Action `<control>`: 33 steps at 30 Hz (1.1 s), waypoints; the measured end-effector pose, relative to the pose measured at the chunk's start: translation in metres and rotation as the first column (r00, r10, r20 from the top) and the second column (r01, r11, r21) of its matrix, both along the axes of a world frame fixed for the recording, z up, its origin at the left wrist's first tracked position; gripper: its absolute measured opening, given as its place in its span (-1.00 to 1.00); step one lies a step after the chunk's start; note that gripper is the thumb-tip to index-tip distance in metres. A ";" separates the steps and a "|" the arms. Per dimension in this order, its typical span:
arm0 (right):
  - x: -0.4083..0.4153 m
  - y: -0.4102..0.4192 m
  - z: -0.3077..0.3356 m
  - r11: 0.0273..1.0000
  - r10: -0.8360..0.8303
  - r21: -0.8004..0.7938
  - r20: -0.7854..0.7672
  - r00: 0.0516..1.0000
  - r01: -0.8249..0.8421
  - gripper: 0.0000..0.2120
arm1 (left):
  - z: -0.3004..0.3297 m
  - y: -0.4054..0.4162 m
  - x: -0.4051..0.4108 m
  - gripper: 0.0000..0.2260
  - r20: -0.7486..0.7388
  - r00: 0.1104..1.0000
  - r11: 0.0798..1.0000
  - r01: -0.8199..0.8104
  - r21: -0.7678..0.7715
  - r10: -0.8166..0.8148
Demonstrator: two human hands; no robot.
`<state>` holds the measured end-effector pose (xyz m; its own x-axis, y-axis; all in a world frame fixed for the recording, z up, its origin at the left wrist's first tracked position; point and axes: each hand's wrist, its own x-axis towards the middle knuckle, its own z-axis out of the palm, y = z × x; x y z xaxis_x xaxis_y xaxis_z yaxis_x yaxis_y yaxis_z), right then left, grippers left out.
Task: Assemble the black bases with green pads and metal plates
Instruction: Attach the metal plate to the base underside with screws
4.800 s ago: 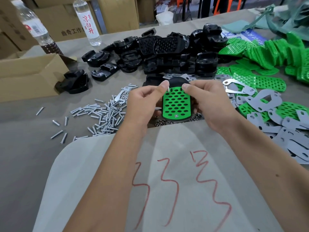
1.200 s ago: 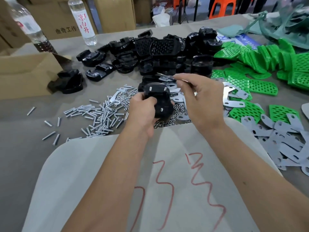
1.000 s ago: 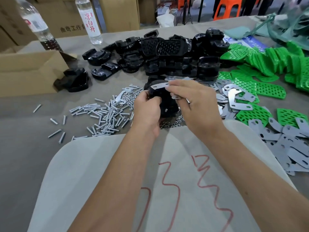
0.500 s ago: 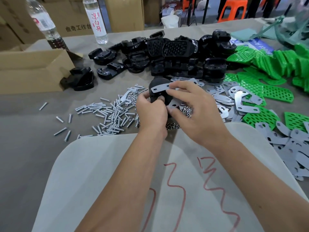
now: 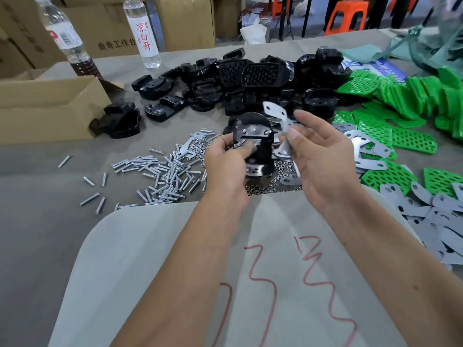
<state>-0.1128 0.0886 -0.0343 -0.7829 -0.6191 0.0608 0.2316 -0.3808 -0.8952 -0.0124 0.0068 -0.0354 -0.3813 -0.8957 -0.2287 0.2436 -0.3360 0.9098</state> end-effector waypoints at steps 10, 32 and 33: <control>0.000 0.000 -0.002 0.980 0.190 -0.079 0.071 0.979 -0.184 -0.85 | 0.001 -0.003 0.004 -0.85 -0.086 0.995 0.998 0.051 0.048 -0.047; 0.006 0.003 -0.008 0.958 0.229 0.234 -0.283 0.931 -0.165 -0.96 | 0.004 0.004 0.003 -0.83 -0.025 0.999 0.999 -0.048 0.019 0.048; 0.006 0.003 -0.008 0.959 0.227 0.232 -0.284 0.931 -0.163 -0.96 | 0.005 0.004 0.003 -0.83 -0.018 0.999 0.999 -0.048 0.011 0.048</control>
<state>-0.1065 0.0917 -0.0418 -0.6085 -0.7819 0.1354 -0.0135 -0.1604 -0.9870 -0.0095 0.0109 -0.0308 -0.3421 -0.9107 -0.2317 0.2759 -0.3331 0.9016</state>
